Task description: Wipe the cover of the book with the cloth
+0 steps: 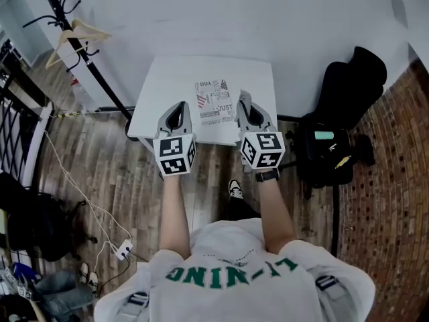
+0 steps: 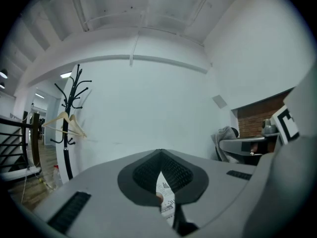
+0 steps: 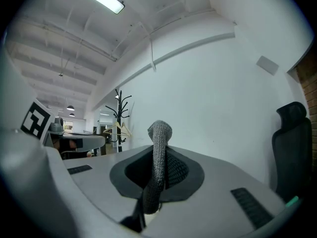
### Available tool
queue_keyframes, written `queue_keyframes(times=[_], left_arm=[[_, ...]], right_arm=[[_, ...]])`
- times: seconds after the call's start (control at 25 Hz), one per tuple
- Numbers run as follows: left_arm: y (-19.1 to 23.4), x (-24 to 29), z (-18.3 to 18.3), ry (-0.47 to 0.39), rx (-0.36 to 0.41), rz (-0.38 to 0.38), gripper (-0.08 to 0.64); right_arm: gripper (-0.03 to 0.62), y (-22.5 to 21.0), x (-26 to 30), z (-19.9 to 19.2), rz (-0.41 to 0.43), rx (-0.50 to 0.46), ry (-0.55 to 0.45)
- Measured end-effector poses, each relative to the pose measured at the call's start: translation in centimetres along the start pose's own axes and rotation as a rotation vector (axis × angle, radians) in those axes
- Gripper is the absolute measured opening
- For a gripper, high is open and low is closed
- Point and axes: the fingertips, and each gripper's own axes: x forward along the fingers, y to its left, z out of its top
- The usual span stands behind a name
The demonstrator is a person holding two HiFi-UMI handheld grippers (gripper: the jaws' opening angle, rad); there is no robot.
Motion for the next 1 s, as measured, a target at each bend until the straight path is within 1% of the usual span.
queue_keyframes(times=[0.12, 0.24, 0.4, 0.48, 0.56, 0.64, 0.72, 0.8, 0.88, 1.0], left_arm=[[0.3, 6.0, 2.1, -0.02, 0.015, 0.02, 0.005], [-0.1, 11.6, 4.0, -0.025, 0.009, 0.012, 0.005], [0.8, 17.7, 5.3, -0.026, 0.011, 0.044, 0.005], [1.2, 20.3, 5.0, -0.02, -0.008, 0.062, 0.005], [1.0, 22.6, 4.1, -0.007, -0.045, 0.062, 0.005], [1.1, 24.8, 2.9, 0.023, -0.09, 0.058, 0.005], [2.2, 26.7, 1.8, 0.052, -0.127, 0.069, 0.005], [3.6, 28.5, 1.0, 0.071, -0.13, 0.078, 0.005], [5.1, 30.6, 0.1, 0.083, -0.119, 0.07, 0.005], [7.7, 34.1, -0.9, 0.088, -0.117, 0.044, 0.005]], right_arm=[[0.034, -2.8, 6.5, 2.4, 0.074, -0.008, -0.025], [0.034, -5.9, 11.7, 4.3, 0.11, 0.023, -0.049], [0.034, -8.4, 17.2, 4.6, 0.169, 0.023, -0.029], [0.034, -9.6, 19.6, 3.7, 0.203, 0.043, -0.009], [0.035, -11.1, 21.6, 2.6, 0.224, 0.079, 0.009], [0.034, -12.4, 23.5, 1.6, 0.233, 0.111, 0.029], [0.034, -12.7, 25.6, 0.4, 0.248, 0.113, 0.066], [0.034, -12.5, 27.8, -0.9, 0.265, 0.097, 0.112], [0.034, -12.4, 30.2, -2.5, 0.276, 0.092, 0.161], [0.034, -12.0, 34.5, -6.4, 0.318, 0.1, 0.29]])
